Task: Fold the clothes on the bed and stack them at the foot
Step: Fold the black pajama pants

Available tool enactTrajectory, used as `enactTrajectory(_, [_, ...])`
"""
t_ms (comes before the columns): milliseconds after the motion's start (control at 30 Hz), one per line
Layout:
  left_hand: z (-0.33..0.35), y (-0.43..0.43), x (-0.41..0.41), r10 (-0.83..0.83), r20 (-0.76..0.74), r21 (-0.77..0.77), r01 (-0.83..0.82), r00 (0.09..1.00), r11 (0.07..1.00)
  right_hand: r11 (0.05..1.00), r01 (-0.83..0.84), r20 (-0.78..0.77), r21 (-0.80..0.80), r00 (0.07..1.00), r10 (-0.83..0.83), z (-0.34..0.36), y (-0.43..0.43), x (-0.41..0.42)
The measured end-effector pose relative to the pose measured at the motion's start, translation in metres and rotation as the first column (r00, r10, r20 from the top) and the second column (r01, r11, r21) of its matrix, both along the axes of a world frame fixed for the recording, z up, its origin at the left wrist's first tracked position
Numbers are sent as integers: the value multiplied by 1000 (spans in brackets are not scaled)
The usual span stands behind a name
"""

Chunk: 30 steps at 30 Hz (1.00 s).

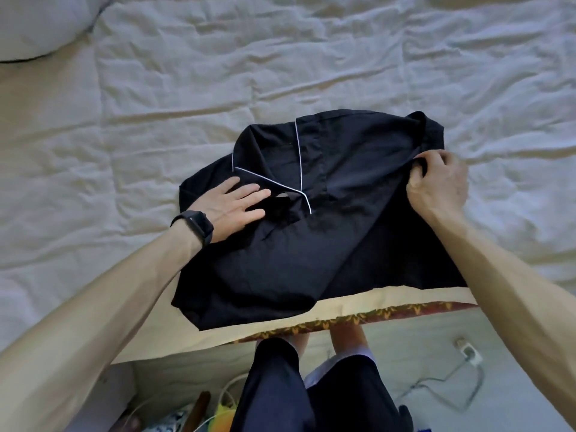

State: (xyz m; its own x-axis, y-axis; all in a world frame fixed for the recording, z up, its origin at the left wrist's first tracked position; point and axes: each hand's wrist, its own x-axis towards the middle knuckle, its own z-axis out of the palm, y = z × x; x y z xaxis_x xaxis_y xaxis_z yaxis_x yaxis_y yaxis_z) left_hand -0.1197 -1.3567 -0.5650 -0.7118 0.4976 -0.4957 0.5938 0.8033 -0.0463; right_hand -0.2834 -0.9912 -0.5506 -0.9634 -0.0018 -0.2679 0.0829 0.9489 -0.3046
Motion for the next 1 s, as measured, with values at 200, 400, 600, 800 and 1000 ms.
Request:
enactTrajectory(200, [13,0,-1,355,-38,241,-337,934,910,984,-161,9,79,987,161,5,-23,-1])
enactTrajectory(400, [22,3,7,734,98,18,-738,672,674,700,-713,37,27,701,712,13,-48,54])
enactTrajectory(600, [10,-3,-9,309,122,-123,-294,943,948,607,-790,93,86,613,784,-4,-60,68])
enactTrajectory(800, [11,-12,-29,230,45,28,-231,972,972,916,-394,-88,-75,918,387,5,-54,40])
enactTrajectory(1000, [42,-29,-32,912,325,379,-918,249,116,981,-195,-14,-7,981,195,2,-59,-11])
